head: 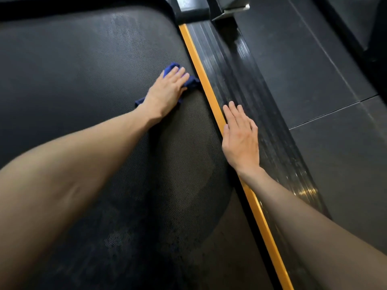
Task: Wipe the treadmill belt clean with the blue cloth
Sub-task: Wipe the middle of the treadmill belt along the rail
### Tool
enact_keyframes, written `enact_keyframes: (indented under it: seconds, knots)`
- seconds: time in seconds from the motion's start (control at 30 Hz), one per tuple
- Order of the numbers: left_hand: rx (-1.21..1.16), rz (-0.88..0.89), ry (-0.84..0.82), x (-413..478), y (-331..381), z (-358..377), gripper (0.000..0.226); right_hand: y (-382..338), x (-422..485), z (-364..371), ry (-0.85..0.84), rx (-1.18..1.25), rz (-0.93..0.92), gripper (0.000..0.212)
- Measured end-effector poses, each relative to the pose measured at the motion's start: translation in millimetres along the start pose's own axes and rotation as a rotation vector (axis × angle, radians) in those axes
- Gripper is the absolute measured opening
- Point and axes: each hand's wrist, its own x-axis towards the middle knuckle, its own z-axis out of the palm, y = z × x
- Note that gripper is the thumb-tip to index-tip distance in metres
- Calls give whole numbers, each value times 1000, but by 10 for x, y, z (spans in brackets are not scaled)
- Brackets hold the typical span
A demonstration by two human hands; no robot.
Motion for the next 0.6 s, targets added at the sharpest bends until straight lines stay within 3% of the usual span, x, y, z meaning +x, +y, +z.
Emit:
enact_keyframes:
  seconds: [0.1,0.23,0.3,0.43,0.5,0.6]
  knots:
    - [-53,16,-33,-51,113,-46,47,-4,-1,-5,4,8,7,48]
    - [-104,458,-33,-937,670,90,46,-16,-7,-30,3,18,2,48]
    - [-160,706,-118,-1492,956,103,43,-25,-20,-23,10,30,-3,48]
    - [-113,928,-215,-1654,905,49,45,-25,-25,-31,13,14,-4,47]
    - [-103,798,-149,-1287,684,46,47,-19,-14,-42,2,19,-8,47]
    - [-43,307,-23,-661,11,-38,45,-25,-10,-50,-3,29,5,48]
